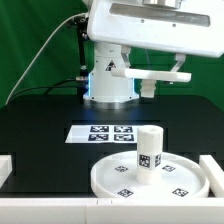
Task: Assemble round table
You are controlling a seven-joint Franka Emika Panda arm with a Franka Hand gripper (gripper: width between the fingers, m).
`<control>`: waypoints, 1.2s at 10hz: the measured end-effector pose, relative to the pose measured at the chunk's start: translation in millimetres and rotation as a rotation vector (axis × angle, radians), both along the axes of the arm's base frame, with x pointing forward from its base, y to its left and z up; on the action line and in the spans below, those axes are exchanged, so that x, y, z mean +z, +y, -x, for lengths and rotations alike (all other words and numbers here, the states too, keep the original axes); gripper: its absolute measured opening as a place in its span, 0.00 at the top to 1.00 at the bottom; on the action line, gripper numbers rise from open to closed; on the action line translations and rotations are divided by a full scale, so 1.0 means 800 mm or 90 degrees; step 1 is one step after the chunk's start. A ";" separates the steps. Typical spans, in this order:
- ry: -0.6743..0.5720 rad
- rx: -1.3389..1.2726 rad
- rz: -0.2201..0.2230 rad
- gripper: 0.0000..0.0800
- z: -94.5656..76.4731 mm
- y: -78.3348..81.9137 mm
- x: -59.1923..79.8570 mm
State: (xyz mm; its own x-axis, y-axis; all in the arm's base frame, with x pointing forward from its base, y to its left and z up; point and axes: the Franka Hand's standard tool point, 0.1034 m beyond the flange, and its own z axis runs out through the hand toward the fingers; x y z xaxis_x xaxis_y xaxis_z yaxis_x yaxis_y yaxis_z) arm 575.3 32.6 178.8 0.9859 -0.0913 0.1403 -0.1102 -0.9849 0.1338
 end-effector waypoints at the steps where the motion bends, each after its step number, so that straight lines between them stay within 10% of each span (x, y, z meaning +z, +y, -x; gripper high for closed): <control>1: 0.000 -0.001 0.000 0.44 0.000 -0.001 0.000; 6: 0.089 -0.081 -0.064 0.44 0.010 -0.012 -0.018; 8: 0.077 -0.086 -0.045 0.44 0.012 0.018 -0.032; 12: 0.077 -0.091 -0.046 0.44 0.013 0.010 -0.035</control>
Offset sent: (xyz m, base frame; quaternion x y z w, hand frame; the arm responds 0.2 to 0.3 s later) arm 0.0147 0.0126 -0.0199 0.1190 -0.1188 0.0523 0.9844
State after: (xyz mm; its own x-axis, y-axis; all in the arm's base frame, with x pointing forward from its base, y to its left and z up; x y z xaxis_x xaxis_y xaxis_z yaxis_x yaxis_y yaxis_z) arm 565.3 41.0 150.5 0.9715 -0.2370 0.0089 -0.2369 -0.9679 0.0842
